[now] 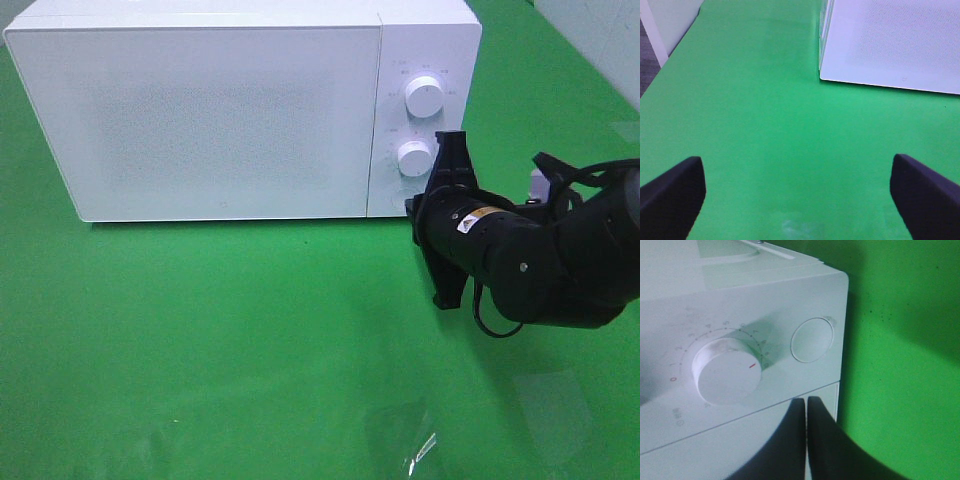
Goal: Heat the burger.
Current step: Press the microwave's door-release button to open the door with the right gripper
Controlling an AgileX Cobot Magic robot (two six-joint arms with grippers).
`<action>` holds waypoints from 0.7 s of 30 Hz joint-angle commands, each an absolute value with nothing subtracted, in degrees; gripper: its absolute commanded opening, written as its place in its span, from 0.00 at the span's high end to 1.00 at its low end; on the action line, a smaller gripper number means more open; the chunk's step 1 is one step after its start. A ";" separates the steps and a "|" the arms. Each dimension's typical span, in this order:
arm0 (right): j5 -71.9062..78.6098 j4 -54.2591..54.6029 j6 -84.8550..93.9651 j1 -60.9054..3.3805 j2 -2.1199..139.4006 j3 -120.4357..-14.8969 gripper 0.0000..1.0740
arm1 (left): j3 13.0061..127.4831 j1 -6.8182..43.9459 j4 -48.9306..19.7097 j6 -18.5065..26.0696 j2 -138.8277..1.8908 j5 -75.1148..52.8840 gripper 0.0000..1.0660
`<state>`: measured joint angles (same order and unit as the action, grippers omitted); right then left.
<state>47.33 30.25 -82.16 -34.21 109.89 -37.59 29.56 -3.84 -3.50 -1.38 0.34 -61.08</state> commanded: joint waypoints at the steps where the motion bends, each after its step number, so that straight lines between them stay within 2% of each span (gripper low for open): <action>1: 46.18 28.99 -82.85 -33.29 110.81 -39.30 1.00 | 29.62 -3.90 -3.61 -1.26 0.63 -61.31 0.14; 21: 44.29 28.13 -83.82 -30.54 118.66 -47.44 1.00 | 29.62 -3.90 -3.61 -1.26 0.63 -61.31 0.14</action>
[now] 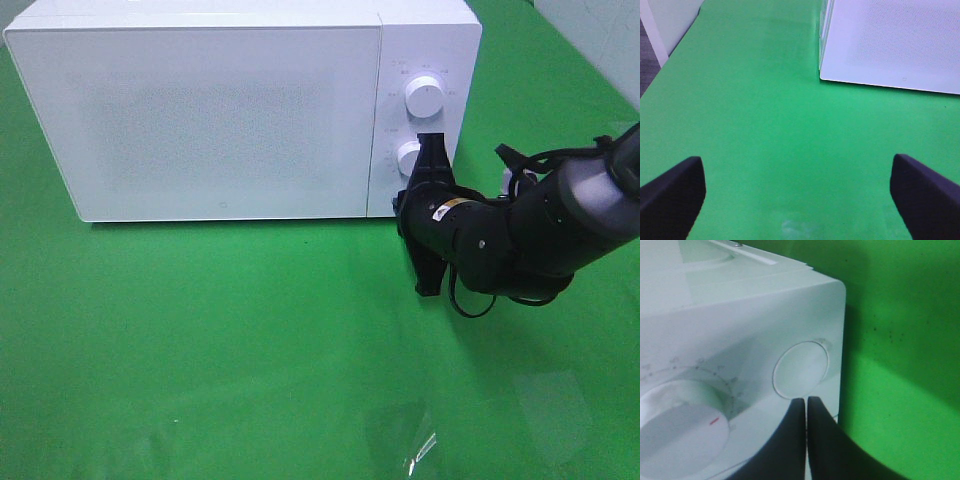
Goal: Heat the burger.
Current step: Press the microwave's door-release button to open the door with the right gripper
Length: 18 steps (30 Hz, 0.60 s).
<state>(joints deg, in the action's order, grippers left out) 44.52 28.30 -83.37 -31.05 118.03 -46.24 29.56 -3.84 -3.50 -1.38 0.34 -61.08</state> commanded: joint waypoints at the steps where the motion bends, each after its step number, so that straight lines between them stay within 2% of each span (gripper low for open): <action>1: 44.46 28.19 -83.65 -30.02 118.95 -48.07 1.00 | 29.62 -3.90 -3.61 -1.26 0.63 -61.31 0.14; 18: 47.38 30.88 -81.30 -30.02 120.38 -49.33 1.00 | 29.62 -3.90 -3.61 -1.26 0.63 -61.31 0.14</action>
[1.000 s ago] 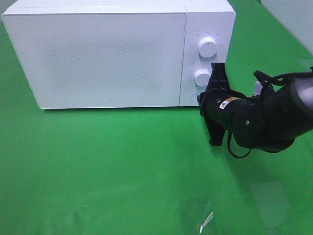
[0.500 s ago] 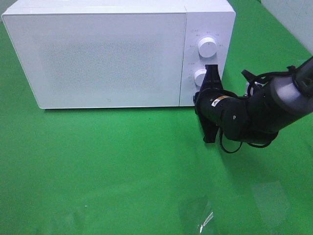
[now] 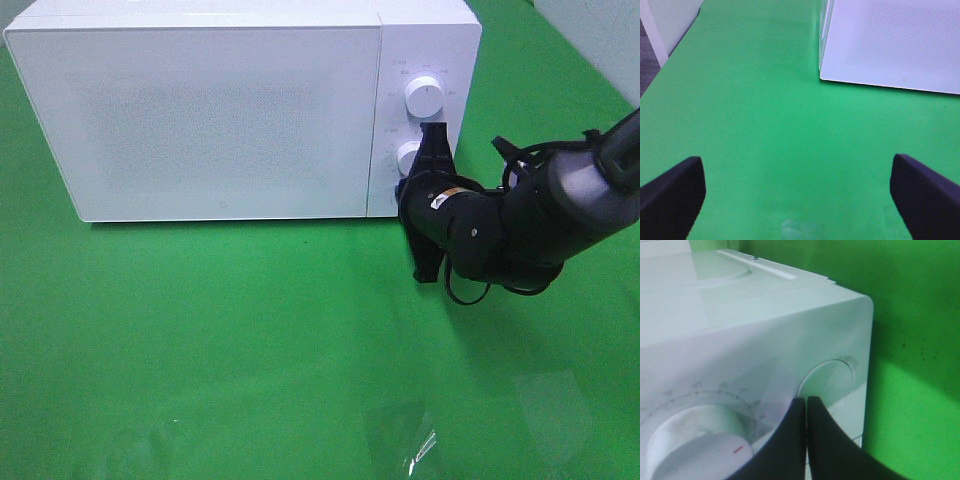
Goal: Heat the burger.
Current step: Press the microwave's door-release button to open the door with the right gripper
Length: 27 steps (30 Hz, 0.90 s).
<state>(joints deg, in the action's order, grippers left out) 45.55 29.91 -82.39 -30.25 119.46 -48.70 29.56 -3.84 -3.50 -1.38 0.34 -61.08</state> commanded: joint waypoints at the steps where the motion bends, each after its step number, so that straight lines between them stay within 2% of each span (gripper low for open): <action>1: 47.67 31.17 -82.10 -30.02 121.12 -49.33 1.00 | 29.62 -3.90 -3.61 -1.26 0.63 -61.31 0.14; 27: 59.24 34.72 -82.74 -30.02 122.27 -51.17 1.00 | 29.62 -3.90 -3.61 -1.26 0.63 -61.31 0.14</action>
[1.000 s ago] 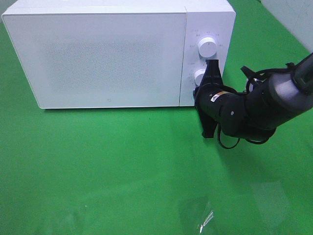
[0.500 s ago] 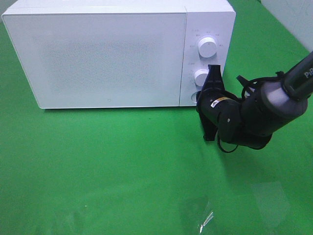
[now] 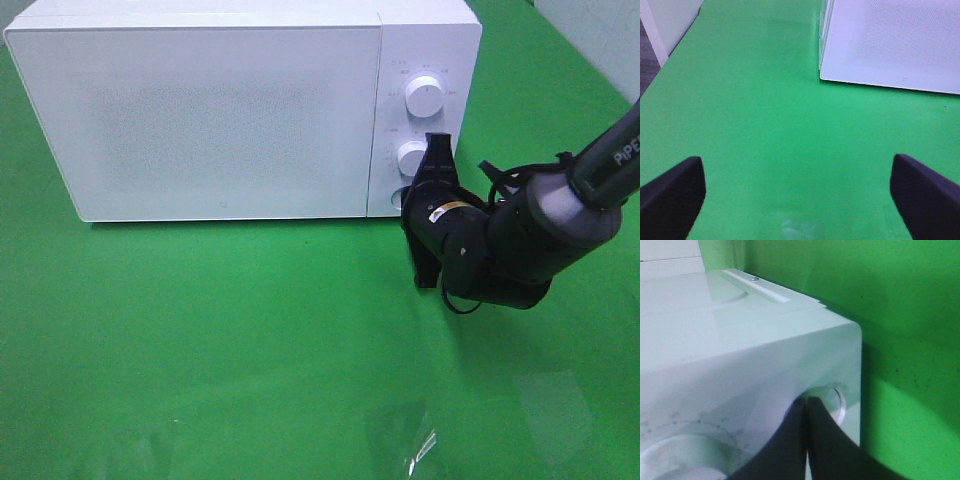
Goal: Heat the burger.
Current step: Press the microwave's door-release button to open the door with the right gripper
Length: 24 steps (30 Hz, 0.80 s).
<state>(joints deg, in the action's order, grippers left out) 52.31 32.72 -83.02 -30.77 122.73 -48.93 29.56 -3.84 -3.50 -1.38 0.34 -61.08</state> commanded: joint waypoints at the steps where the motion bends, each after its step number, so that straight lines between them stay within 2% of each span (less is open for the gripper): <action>1: 59.42 35.01 -82.74 -30.02 122.44 -52.88 1.00 | 29.62 -3.90 -3.61 -1.26 0.63 -61.31 0.14; 13: 64.63 39.08 -78.44 -30.02 123.53 -60.45 1.00 | 29.62 -3.90 -3.61 -1.26 0.63 -61.31 0.14; 24: 62.17 38.90 -78.04 -30.02 123.36 -60.56 1.00 | 29.62 -3.90 -3.61 -1.26 0.63 -61.31 0.14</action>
<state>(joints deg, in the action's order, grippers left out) 47.84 43.20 -78.44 -32.09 124.73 -55.46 29.56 -3.84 -3.50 -1.38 0.34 -61.08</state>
